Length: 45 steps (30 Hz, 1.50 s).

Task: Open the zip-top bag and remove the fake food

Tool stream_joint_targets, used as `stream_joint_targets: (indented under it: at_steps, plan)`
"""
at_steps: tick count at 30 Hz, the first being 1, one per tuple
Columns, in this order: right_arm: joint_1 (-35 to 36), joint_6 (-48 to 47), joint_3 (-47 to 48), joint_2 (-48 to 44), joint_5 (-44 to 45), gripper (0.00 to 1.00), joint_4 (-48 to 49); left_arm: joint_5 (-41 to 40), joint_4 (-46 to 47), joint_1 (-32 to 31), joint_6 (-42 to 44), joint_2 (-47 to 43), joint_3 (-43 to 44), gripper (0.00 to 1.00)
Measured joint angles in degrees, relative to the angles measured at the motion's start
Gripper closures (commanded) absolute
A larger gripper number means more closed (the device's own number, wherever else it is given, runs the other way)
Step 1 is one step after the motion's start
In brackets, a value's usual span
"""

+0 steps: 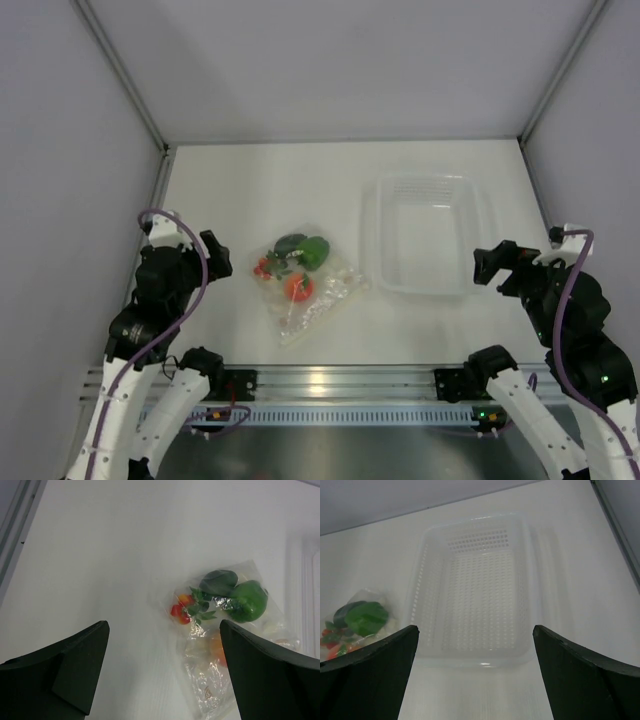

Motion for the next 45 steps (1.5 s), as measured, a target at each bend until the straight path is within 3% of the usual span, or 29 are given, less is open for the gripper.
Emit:
stream_joint_targets:
  at_steps: [12,19,22,31,38,45]
  plan:
    - [0.0,0.1,0.0,0.1,-0.5,0.01,-0.2,2.0,0.3,-2.3,0.8,0.5,-0.1,0.02]
    - [0.0,0.1,0.0,1.4,-4.1,0.01,-0.4,9.3,0.9,-5.6,3.4,10.7,2.2,0.02]
    - [0.0,0.2,0.0,1.6,-4.8,0.00,-0.1,9.1,1.0,-10.4,4.3,15.8,2.8,0.02]
    - [0.0,1.2,-1.1,5.6,-8.7,0.01,1.3,-2.8,-0.3,-36.3,3.8,27.7,3.6,0.05]
    - [0.0,2.6,-2.9,4.6,-11.5,0.00,3.5,-14.2,-0.4,-53.8,-4.6,34.6,3.6,0.06]
    - [0.0,2.8,-2.8,4.2,-13.6,0.01,5.1,-23.6,0.0,-57.9,-9.2,49.9,3.6,0.04]
